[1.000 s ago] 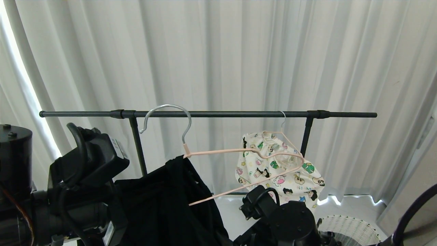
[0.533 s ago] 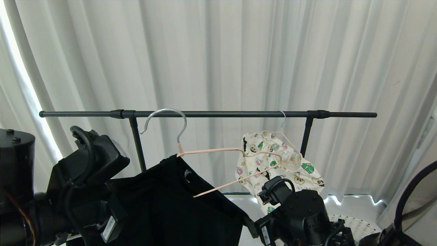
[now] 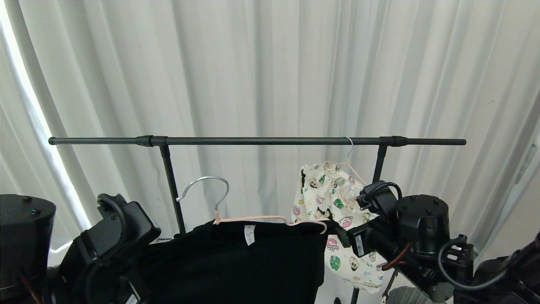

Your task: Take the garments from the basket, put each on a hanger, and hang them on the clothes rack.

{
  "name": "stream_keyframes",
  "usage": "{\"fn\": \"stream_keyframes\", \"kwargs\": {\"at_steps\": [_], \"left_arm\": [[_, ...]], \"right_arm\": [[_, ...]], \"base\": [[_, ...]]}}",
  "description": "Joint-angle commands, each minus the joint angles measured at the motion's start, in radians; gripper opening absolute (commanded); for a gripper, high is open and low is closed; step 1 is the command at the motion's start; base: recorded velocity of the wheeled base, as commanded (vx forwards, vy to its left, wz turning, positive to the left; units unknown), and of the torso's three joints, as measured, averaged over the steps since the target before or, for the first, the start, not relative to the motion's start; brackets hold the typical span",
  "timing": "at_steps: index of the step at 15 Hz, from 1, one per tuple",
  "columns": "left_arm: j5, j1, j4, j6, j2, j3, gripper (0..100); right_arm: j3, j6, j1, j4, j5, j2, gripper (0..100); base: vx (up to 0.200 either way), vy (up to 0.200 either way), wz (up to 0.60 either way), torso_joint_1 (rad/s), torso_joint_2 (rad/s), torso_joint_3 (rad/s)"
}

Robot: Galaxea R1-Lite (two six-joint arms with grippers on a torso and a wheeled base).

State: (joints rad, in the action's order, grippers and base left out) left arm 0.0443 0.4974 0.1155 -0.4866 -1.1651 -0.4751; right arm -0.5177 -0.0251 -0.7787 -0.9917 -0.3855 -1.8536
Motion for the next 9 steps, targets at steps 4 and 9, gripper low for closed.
{"fn": "stream_keyframes", "kwargs": {"at_steps": [4, 9], "left_arm": [[0.088, 0.003, 0.000, -0.017, -0.077, 0.021, 0], [0.069, 0.006, 0.003, 0.013, -0.093, 0.015, 0]], "right_arm": [[-0.005, 0.091, 0.006, 0.001, 0.117, 0.125, 100], [-0.002, 0.134, -0.019, 0.136, 0.284, 0.249, 100]], "base": [[0.000, 0.000, 0.00, 0.000, 0.00, 0.000], [0.000, 0.000, 0.00, 0.000, 0.00, 0.000]]}}
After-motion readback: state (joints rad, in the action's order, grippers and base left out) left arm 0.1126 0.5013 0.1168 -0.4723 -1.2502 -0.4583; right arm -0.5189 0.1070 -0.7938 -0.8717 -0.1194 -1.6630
